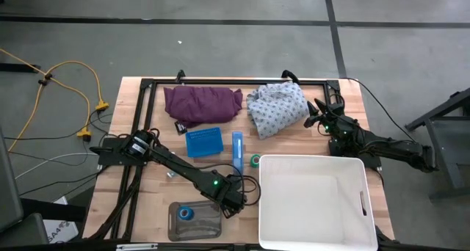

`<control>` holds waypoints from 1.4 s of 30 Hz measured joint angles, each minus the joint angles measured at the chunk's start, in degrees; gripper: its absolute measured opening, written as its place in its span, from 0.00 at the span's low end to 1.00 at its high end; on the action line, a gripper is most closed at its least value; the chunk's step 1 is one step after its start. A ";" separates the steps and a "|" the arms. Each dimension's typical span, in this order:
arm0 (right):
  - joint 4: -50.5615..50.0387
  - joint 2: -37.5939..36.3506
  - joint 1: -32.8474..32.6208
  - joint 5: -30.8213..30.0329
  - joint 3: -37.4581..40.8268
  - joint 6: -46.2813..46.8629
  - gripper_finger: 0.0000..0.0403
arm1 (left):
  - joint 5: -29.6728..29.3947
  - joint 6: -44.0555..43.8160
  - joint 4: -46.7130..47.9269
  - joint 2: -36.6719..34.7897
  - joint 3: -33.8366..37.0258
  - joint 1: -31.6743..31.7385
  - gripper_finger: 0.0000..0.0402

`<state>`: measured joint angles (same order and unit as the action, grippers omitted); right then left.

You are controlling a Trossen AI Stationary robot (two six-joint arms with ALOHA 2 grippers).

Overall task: Pick & Place Medicine items
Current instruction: Put the blue bandage into the black bin

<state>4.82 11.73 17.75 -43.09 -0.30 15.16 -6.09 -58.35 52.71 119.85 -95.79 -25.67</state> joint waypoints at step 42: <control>0.00 0.50 -0.01 0.02 0.00 0.00 0.40 | -10.12 7.43 -5.05 -10.60 -0.11 0.40 0.50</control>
<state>4.82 12.23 17.74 -43.07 -0.30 15.16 -16.21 -50.91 47.66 109.25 -95.90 -25.27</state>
